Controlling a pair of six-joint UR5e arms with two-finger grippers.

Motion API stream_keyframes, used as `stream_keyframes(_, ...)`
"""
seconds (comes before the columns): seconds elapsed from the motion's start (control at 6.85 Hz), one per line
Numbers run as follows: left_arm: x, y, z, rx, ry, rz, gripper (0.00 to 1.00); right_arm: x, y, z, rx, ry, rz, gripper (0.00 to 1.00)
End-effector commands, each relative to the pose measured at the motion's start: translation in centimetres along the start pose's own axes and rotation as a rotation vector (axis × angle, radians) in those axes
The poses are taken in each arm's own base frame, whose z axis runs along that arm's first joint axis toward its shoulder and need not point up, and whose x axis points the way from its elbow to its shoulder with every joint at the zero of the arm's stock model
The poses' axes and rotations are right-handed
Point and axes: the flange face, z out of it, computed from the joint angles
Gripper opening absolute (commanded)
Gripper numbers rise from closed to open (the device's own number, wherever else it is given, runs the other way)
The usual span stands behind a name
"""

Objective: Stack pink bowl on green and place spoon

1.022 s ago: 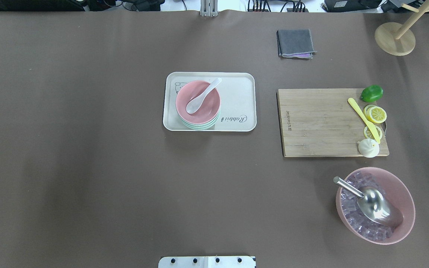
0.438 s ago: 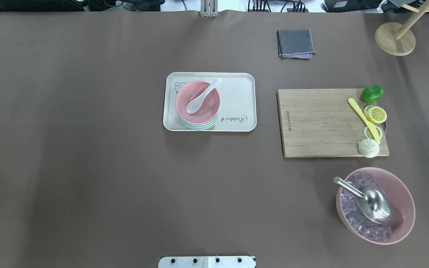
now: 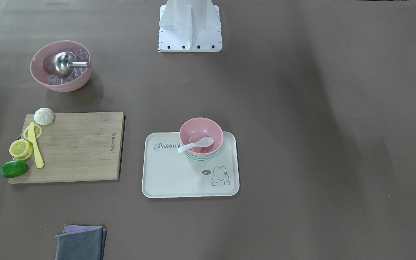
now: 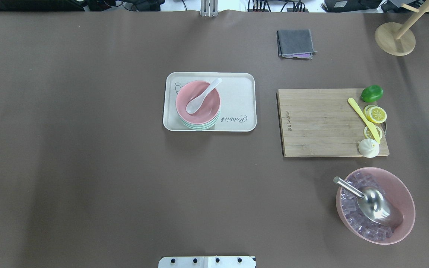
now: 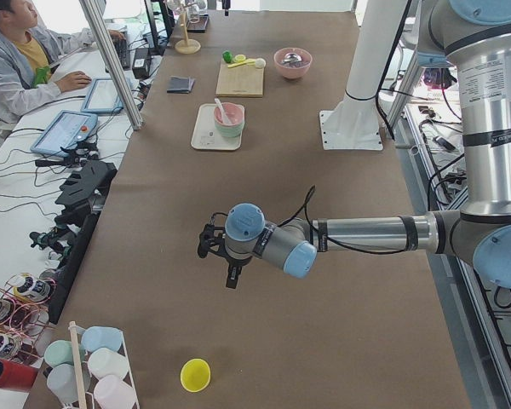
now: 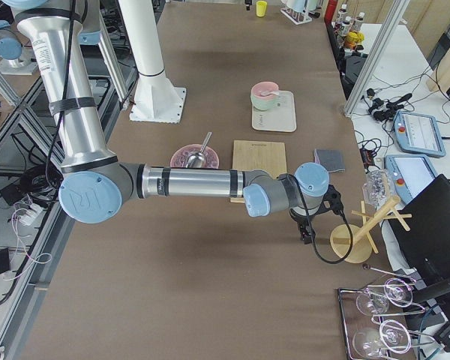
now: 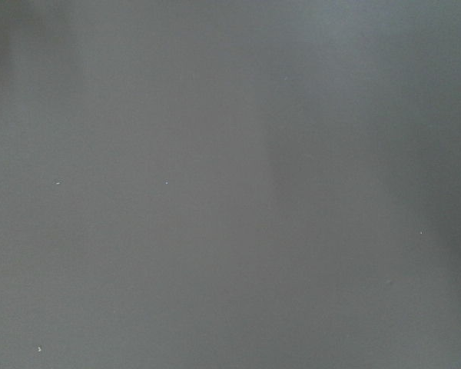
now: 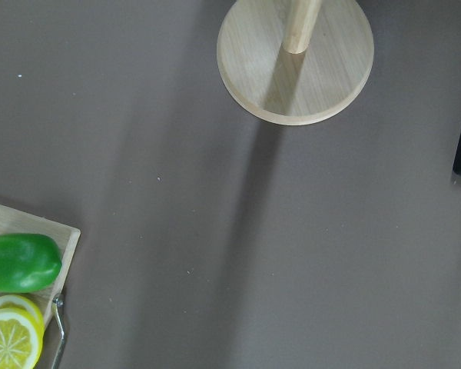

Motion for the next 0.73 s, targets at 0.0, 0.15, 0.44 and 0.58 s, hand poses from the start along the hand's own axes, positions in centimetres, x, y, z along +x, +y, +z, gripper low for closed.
stream_keyframes(0.0,-0.60,0.33,0.16,0.000,-0.030,-0.007,0.98,-0.18,-0.21,-0.08,0.003,0.001,-0.006,1.00)
stream_keyframes(0.15,-0.77,0.41,0.18,-0.001,-0.025,-0.010,0.98,-0.17,-0.21,-0.08,0.003,0.002,-0.006,1.00)
stream_keyframes(0.44,-0.84,0.81,0.07,0.001,-0.024,-0.010,0.98,-0.02,0.07,0.06,0.000,0.002,-0.003,1.00)
stream_keyframes(0.58,-0.72,0.86,0.00,0.001,-0.019,-0.009,0.98,-0.05,0.27,0.05,0.000,0.001,-0.002,1.00)
